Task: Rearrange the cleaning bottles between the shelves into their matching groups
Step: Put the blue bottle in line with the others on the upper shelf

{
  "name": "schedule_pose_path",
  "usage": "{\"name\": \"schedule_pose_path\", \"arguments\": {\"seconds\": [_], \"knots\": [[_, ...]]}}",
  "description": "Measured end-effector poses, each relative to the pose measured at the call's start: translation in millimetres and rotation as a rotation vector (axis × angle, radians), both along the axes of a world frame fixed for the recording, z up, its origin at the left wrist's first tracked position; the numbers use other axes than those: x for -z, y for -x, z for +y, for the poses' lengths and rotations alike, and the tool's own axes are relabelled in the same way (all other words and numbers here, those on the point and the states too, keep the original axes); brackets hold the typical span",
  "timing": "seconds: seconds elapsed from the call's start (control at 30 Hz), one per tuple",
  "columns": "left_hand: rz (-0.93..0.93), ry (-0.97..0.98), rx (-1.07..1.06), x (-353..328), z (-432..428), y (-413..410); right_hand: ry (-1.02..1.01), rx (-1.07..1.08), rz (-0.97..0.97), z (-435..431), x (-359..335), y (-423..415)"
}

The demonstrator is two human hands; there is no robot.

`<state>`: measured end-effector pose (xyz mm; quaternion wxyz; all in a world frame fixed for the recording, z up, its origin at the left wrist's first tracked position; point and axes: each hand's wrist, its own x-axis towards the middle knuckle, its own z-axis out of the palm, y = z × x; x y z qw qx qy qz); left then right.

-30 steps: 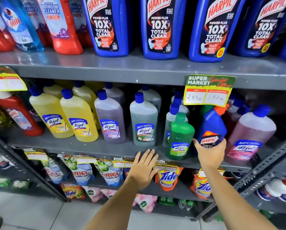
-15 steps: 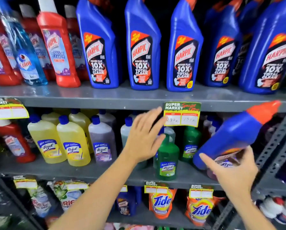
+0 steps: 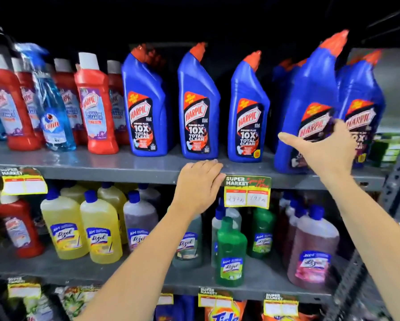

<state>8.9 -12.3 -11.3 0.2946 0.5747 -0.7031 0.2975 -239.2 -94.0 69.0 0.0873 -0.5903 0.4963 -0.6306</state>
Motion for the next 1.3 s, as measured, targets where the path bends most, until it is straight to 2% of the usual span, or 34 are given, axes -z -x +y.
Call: {"name": "schedule_pose_path", "arguments": {"seconds": [0.13, 0.27, 0.4, 0.53, 0.93, 1.1, 1.3], "knots": [[0.03, 0.028, 0.007, 1.6, -3.9, 6.9, -0.164, -0.022, 0.056, -14.1, -7.1, 3.1], [0.035, 0.05, 0.001, -15.4, -18.4, 13.2, -0.147, 0.003, 0.107, -19.7, -25.5, 9.5], [0.059, 0.059, -0.044, -1.5, -7.8, 2.7, -0.253, -0.101, 0.192, -14.9, -1.9, 2.6], [0.078, 0.052, -0.063, 1.8, -3.4, 0.5, -0.263, -0.042, 0.271, -18.5, 15.6, -6.9], [0.103, 0.046, -0.063, -0.7, -3.2, 2.9, -0.258, 0.096, 0.213, -45.9, 13.8, -18.6], [0.123, 0.037, -0.066, -0.7, -1.1, 5.1, -0.314, -0.016, 0.257, -55.2, 10.6, -10.4], [0.132, 0.028, -0.078, -0.4, -1.7, 6.0, -0.331, -0.023, 0.242, -56.0, 11.5, -8.8]]}}
